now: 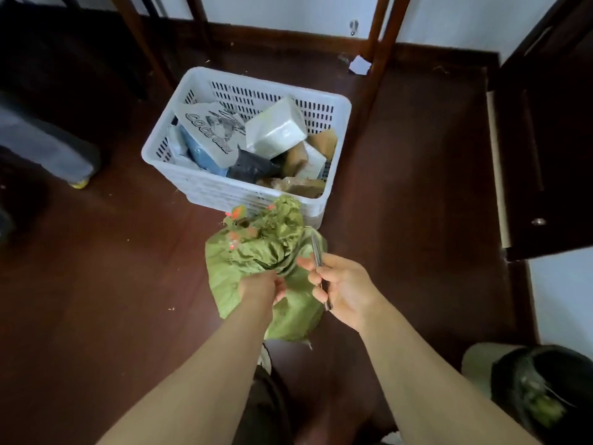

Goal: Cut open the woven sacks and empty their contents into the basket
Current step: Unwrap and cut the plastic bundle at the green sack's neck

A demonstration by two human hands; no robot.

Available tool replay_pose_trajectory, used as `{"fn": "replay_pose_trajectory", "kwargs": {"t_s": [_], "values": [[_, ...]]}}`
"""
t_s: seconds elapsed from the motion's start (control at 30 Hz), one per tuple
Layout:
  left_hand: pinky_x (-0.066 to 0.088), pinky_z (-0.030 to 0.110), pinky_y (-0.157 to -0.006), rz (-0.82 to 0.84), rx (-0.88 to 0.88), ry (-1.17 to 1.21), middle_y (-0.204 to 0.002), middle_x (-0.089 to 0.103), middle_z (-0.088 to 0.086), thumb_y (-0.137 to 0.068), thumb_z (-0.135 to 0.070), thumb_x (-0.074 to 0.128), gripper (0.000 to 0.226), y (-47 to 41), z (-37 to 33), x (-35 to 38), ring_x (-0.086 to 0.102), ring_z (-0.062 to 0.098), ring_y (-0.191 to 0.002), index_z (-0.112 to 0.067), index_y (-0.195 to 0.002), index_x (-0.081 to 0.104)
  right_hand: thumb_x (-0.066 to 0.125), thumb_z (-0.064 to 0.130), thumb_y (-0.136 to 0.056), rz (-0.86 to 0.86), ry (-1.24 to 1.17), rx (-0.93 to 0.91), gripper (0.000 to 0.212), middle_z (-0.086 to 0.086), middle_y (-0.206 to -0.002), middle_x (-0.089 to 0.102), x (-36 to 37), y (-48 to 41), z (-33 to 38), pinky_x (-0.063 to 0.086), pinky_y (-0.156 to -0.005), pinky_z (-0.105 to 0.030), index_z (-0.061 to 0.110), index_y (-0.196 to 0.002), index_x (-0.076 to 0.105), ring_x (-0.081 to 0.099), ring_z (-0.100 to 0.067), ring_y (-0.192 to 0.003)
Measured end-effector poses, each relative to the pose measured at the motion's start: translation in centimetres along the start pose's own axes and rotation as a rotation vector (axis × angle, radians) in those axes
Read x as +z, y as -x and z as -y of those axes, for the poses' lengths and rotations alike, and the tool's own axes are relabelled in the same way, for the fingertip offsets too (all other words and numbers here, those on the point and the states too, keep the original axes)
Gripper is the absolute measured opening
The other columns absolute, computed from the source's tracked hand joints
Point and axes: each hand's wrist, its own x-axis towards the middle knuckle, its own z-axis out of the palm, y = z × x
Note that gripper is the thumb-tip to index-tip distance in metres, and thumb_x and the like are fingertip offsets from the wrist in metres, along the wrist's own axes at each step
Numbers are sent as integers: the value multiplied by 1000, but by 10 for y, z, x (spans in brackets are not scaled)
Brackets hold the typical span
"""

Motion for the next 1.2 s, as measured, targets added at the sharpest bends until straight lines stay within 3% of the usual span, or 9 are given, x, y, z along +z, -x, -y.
{"fn": "replay_pose_trajectory", "kwargs": {"t_s": [0.13, 0.23, 0.33, 0.43, 0.6, 0.73, 1.0, 1.1, 1.2], "values": [[30, 22, -44, -26, -24, -72, -59, 44, 7, -90, 8, 45, 27, -50, -36, -25, 40, 17, -46, -6, -66, 47, 36, -3, -100, -96, -26, 5, 29, -20, -98, 68, 40, -47, -6, 41, -50, -21, -22, -120, 43, 45, -12, -59], [35, 15, -42, -48, -7, -166, -63, 50, 6, -90, 0, 47, 14, -84, -56, -35, 43, 16, -50, -2, -87, 60, 40, 11, -102, -151, -44, 44, 28, -14, -83, 66, 60, -78, -10, 49, -68, -31, 2, -124, 54, 50, -15, -60], [51, 30, -72, -28, 29, -181, -101, 65, 17, -94, -12, 50, 31, -115, -70, -38, 54, 19, -77, 4, -120, 58, 38, 22, -103, -165, 55, 109, 25, -5, -66, 52, 74, -102, -11, 36, -47, -24, 20, -120, 56, 38, -11, -47], [50, 34, -77, -115, 35, -263, -109, 63, 17, -95, -14, 48, 32, -137, -78, -40, 56, 21, -91, 5, -117, 60, 38, 10, -103, -203, 84, 121, 24, -2, -64, 47, 79, -127, -17, 22, -37, -18, 14, -118, 55, 30, -8, -43], [45, 32, -88, -159, 42, -374, -133, 51, 14, -91, -24, 54, 40, -160, -81, -42, 52, 26, -88, -16, -130, 55, 34, -10, -97, -237, 117, 76, 31, -5, -68, 49, 81, -159, -22, 26, -41, -21, 5, -118, 51, 36, -9, -48], [42, 38, -93, -99, -6, -414, -145, 38, 15, -91, -44, 57, 65, -179, -79, -35, 50, 32, -116, -16, -145, 36, 32, -8, -95, -367, 234, 90, 29, -4, -66, 47, 68, -193, -11, 24, -46, -25, 6, -109, 54, 33, -12, -48], [47, 44, -99, -141, -194, -291, -131, 52, 20, -78, -42, 73, 77, -211, -60, -23, 53, 36, -116, 3, -133, 44, 31, 12, -102, -410, 199, 160, 30, -2, -64, 40, 35, -251, 10, 19, -50, -26, 9, -82, 54, 27, -13, -50], [51, 36, -89, -101, -195, -196, -116, 59, 20, -79, -27, 76, 66, -210, -49, -22, 61, 30, -99, 4, -129, 44, 36, 19, -102, -424, 230, 177, 27, 0, -64, 39, 25, -262, 14, 19, -48, -25, 10, -85, 55, 27, -12, -49], [46, 28, -67, -124, -105, -88, -100, 61, 13, -75, -10, 73, 42, -197, -47, -23, 54, 20, -74, -4, -112, 54, 61, 24, -92, -539, 645, 97, 20, 2, -70, 43, 13, -271, 15, 29, -47, -24, 10, -107, 59, 36, -11, -52]]}}
